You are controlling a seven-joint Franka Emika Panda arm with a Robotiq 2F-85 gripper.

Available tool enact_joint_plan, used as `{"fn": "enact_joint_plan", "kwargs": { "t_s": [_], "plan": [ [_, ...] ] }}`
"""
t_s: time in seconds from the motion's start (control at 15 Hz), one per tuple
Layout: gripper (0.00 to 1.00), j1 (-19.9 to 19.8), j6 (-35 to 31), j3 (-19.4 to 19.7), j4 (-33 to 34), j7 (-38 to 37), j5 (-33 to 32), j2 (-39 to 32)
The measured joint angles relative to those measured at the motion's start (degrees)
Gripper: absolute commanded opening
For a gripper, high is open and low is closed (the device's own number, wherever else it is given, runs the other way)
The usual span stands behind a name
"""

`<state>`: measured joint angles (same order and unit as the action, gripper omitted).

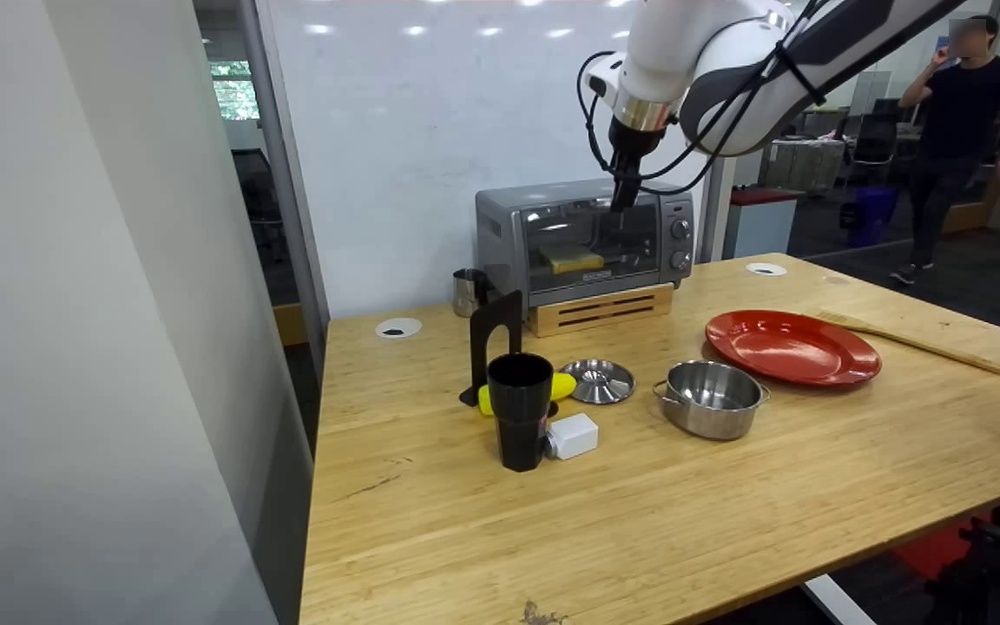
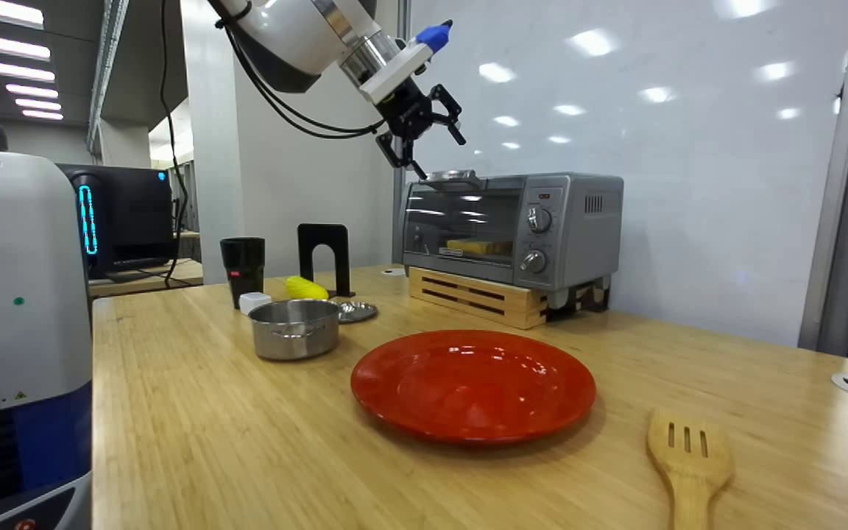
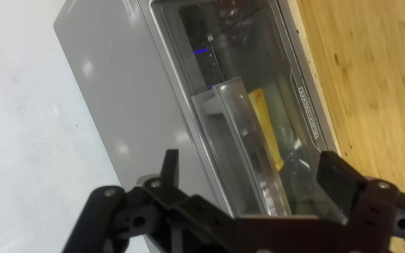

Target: Open the oven door and take the slice and put it on the plate

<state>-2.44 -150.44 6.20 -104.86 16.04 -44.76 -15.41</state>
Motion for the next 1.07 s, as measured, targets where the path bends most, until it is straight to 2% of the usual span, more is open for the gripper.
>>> {"fn": "enact_joint_plan", "kwargs": {
  "t_s": [0.6,0.67,0.73,0.87,1.07],
  "plan": [
    [1.00,-0.07,-0.03,0.56,-0.35,-0.05,-1.23,-1.33],
    [0.98,-0.08,-0.05,0.60,-0.31,-0.05,-1.62,-1.54],
    [0.73,-0.09,-0.07,0.63,-0.28,-0.05,-1.99,-1.70],
    [0.72,-0.11,-0.21,0.65,-0.26,-0.05,-2.33,-1.76],
    [0.50,-0.11,-0.64,0.65,-0.21,-0.05,-2.38,-1.75]
  ]
}}
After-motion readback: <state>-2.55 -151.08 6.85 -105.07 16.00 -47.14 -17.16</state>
